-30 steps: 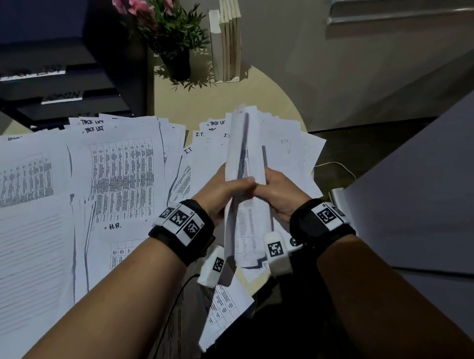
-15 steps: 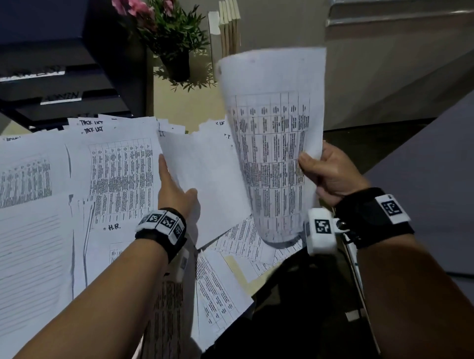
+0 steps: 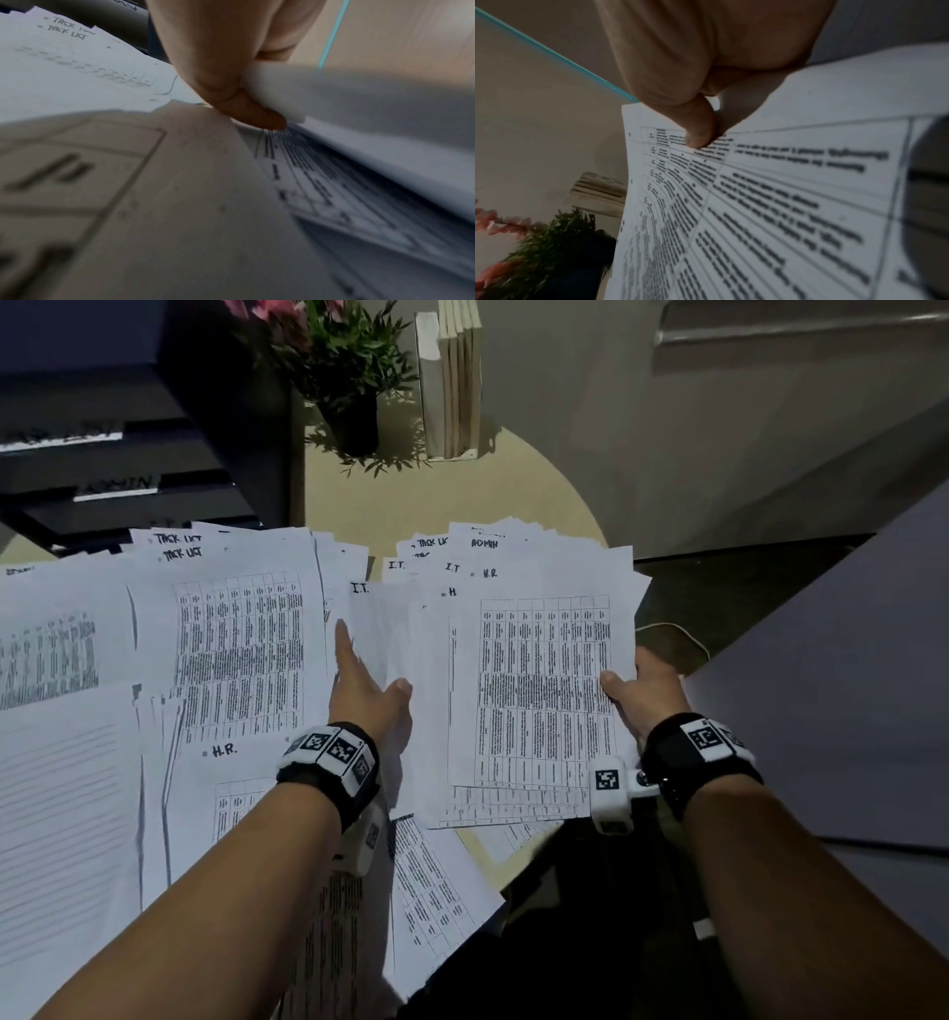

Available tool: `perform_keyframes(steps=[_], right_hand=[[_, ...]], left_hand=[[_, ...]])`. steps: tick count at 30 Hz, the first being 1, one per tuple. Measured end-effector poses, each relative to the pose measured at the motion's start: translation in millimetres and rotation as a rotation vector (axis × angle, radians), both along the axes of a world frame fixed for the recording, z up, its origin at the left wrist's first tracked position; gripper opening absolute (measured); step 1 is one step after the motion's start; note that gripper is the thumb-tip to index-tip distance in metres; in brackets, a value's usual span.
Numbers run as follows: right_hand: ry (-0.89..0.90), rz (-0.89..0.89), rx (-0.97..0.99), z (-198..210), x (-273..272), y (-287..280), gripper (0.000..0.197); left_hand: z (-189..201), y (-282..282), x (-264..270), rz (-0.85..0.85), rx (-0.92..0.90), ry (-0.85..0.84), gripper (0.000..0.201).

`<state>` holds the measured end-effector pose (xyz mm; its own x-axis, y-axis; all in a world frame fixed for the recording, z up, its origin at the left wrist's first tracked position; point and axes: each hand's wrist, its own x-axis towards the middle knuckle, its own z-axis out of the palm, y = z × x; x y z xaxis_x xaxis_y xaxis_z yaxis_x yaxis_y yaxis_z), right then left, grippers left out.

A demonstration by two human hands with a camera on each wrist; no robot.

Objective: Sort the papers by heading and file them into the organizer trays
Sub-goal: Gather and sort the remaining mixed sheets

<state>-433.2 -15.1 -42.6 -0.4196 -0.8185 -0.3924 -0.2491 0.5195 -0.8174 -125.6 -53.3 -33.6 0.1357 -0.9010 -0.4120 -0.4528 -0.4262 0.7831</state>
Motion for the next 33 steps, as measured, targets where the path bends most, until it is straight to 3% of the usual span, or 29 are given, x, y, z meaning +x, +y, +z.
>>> perform_keyframes(steps=[5,8,13,17,19,22,26,28,33], right_hand=[[-0.148,-0.026,-0.002,-17.0,1.7,-2.3,0.024],[-0.116,-0.082,-0.038,-17.0,-2.7,-2.0,0.019],[-0.295,-0.078,-0.021,-4.9,-3.8,2.9,0.025],[-0.358,-0.064,-0.034,-6.6,2.9,-1.9,0.026],[-0.397,-0.064,-0.056,-6.9,6.5,-6.4,0.033],[-0.338,-0.041,-0.068,-6.2,11.4,-12.2,0.035],[-0.009,0.015,-0.061,-13.8,11.5,-12.9,0.012],[0.07,0.013,-0.068,-15.0,9.8,-11.3,0.015],[-0.023,-0.077,-0.122,-8.5,7.1,-10.7,0.025]], left_hand=[[-4.6,4.4,-5.8,-0.055,-0.093,0.034,0.118],[-5.6,3.7,-6.8,-0.081,-0.121,0.015,0.111],[-7.9,3.0,-1.4,-0.085,-0.155,-0.017,0.08],[-8.5,1.7,-1.9,0.001,-0.142,0.064,0.084],[-7.3,2.7,-2.9,0.012,-0.139,0.125,0.076],[-4.3,1.0,-3.2,0.024,-0.144,0.143,0.065],[2.8,-0.4,-2.7,0.046,-0.13,0.129,0.058],[6.5,0.7,0.1,0.058,-0.158,0.092,0.058],[20.4,3.4,18.0,0.096,-0.267,-0.03,0.088]])
